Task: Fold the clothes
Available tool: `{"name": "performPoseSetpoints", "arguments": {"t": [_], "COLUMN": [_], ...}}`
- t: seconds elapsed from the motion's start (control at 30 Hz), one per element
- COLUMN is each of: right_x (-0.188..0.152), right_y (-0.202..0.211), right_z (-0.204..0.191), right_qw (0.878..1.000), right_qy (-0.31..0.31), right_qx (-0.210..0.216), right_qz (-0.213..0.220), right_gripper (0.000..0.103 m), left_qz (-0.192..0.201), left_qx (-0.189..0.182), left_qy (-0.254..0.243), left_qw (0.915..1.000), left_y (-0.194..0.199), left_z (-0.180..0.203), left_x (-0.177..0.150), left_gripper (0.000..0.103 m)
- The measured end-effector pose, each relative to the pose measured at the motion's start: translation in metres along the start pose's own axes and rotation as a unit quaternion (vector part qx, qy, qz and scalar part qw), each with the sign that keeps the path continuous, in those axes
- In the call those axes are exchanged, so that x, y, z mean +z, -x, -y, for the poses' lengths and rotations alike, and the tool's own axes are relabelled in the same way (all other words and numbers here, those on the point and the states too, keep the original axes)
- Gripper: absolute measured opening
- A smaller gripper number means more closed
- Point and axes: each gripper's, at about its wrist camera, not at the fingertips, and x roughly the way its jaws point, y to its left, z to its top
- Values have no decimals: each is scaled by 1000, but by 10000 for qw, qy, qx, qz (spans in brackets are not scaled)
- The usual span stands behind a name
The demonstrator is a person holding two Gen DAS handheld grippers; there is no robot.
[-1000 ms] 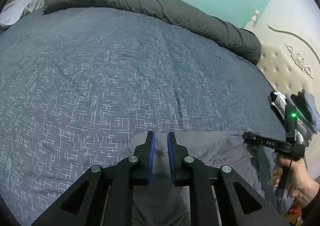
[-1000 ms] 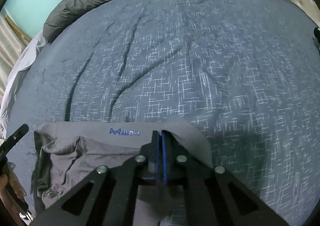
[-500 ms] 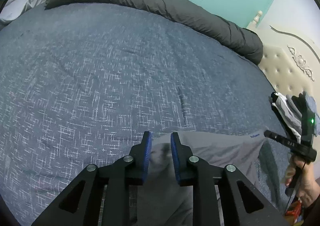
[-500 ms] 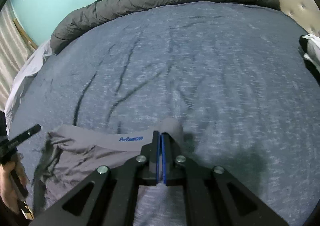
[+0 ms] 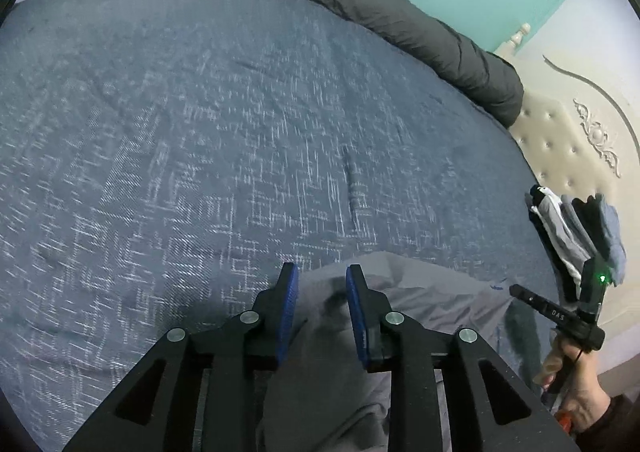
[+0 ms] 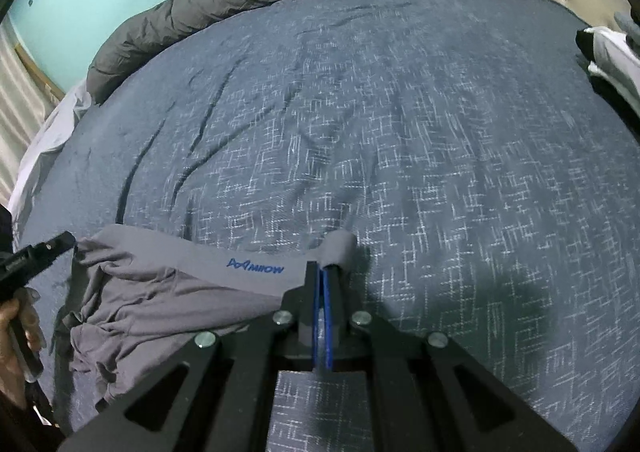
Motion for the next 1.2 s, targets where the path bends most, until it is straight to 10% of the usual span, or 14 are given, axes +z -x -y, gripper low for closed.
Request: {"name": "performPoseSetpoints", "arguments": {"t": [0.47,0.87,1.2], "right_x": [-1,0,-1], "right_y": [-6,-3,-5], "right_z": [-4,-1,3], "right_qw": [9999,9998,9997], "right_qy": [-80,-157,-170], "right_qx": [42,97,155], "right_qz": [-75,-61,-112], "right_gripper": [1,1,1], "left_qz": [-677,-127,-456], "left_qx": [265,-21,-273], "left_qy": [-958,-52,267], "left_qw": [9927,9999,9982], "left_y": [-7,11,-34], "left_z": [20,-14,-24], "left_x": [-28,-1,4], "left_gripper": [4,22,21]}}
